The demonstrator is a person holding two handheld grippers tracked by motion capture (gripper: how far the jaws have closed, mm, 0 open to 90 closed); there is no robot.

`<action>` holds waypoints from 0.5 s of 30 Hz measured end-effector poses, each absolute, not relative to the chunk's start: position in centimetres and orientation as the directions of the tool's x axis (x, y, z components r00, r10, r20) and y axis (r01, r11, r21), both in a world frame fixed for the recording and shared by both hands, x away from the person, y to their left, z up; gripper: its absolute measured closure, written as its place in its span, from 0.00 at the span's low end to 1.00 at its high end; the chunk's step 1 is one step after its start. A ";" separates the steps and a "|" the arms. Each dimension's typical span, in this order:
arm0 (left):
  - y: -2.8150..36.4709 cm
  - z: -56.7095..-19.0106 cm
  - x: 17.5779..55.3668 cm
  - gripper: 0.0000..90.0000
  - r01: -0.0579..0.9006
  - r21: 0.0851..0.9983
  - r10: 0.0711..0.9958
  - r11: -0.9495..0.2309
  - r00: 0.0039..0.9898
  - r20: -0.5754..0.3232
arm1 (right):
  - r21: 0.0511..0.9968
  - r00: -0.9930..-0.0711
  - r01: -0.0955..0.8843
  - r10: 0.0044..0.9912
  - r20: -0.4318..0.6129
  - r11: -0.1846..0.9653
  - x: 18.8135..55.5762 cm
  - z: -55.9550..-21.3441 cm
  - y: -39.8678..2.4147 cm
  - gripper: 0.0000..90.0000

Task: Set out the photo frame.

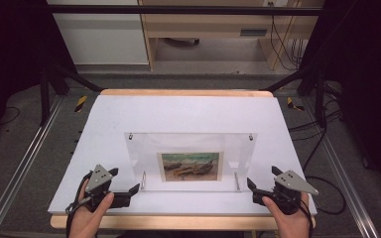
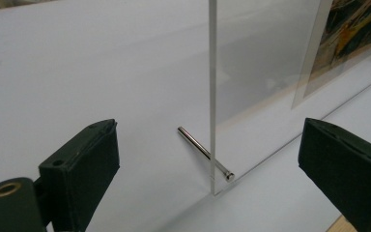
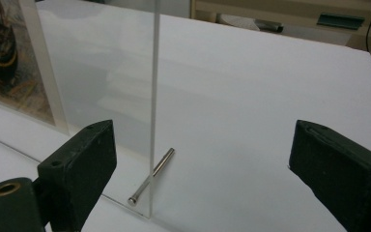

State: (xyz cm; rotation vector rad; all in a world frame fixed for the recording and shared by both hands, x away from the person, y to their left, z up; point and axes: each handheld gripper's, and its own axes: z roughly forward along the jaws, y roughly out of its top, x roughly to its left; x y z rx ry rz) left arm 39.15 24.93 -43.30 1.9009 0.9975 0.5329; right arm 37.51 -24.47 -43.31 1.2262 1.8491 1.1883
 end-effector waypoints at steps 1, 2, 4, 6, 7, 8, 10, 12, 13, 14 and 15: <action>25.2 -43.2 39.1 0.09 0.425 0.861 0.813 -0.280 0.581 -0.023 | 0.914 -0.379 0.370 0.925 -0.015 0.166 37.5 -43.3 -24.6 0.12; 25.3 -43.2 39.2 0.10 0.423 0.863 0.816 -0.278 0.577 -0.020 | 0.915 -0.371 0.372 0.929 -0.009 0.157 37.4 -43.4 -24.9 0.12; 25.7 -43.2 39.2 0.10 0.421 0.861 0.820 -0.284 0.572 -0.009 | 0.915 -0.356 0.376 0.934 -0.005 0.148 37.3 -43.4 -25.2 0.13; 26.1 -43.2 39.3 0.11 0.424 0.861 0.828 -0.282 0.561 -0.005 | 0.916 -0.340 0.377 0.940 -0.002 0.138 37.3 -43.4 -25.6 0.14; 26.3 -43.2 39.4 0.12 0.424 0.860 0.832 -0.283 0.555 -0.001 | 0.916 -0.331 0.378 0.944 -0.001 0.134 37.3 -43.4 -25.8 0.14; 26.6 -43.2 39.5 0.12 0.424 0.861 0.836 -0.281 0.549 0.003 | 0.916 -0.323 0.380 0.946 0.000 0.130 37.3 -43.5 -26.0 0.15; 26.9 -43.2 39.6 0.12 0.430 0.859 0.844 -0.276 0.536 0.003 | 0.917 -0.309 0.380 0.951 0.001 0.123 37.4 -43.6 -26.2 0.15; 27.3 -43.3 39.7 0.12 0.429 0.860 0.855 -0.277 0.518 0.017 | 0.916 -0.295 0.383 0.956 -0.001 0.119 37.4 -43.6 -26.4 0.16; 27.5 -43.3 39.8 0.12 0.430 0.857 0.858 -0.283 0.514 0.025 | 0.916 -0.290 0.383 0.957 -0.002 0.118 37.4 -43.6 -26.5 0.16; 27.7 -43.4 39.9 0.12 0.434 0.855 0.862 -0.285 0.506 0.030 | 0.916 -0.285 0.383 0.958 -0.004 0.117 37.4 -43.6 -26.5 0.16; 27.8 -43.5 40.0 0.12 0.440 0.851 0.865 -0.287 0.501 0.033 | 0.915 -0.279 0.386 0.960 -0.005 0.117 37.5 -43.6 -26.6 0.16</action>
